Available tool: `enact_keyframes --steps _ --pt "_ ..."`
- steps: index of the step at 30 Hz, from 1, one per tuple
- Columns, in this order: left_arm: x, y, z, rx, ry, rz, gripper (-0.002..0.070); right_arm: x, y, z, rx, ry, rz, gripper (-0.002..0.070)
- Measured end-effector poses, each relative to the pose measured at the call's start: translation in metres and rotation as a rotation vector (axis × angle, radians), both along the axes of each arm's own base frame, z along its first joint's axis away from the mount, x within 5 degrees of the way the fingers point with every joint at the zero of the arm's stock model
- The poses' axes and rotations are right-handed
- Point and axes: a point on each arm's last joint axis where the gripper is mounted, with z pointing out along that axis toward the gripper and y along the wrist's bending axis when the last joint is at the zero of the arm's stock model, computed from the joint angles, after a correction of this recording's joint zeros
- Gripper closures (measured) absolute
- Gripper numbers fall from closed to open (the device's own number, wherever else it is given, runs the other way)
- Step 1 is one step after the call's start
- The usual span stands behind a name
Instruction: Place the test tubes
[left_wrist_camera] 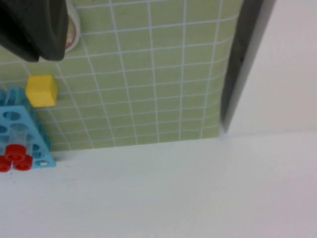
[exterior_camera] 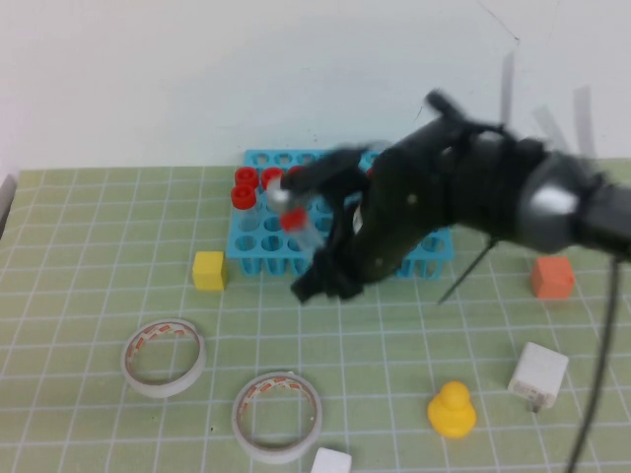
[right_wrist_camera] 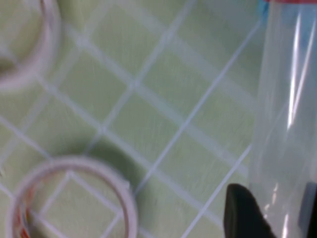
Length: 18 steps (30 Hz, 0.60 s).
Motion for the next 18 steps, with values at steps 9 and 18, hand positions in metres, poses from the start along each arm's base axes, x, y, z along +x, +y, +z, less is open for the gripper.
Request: enact_keyframes --steps 9,18 --pt "0.001 0.001 0.004 0.049 -0.048 -0.001 0.0676 -0.028 -0.032 0.030 0.160 -0.271 -0.051 0.0443" --pt "0.001 0.000 0.007 0.016 -0.080 0.000 0.0676 -0.070 -0.058 0.001 0.312 -0.365 0.014 0.0443"
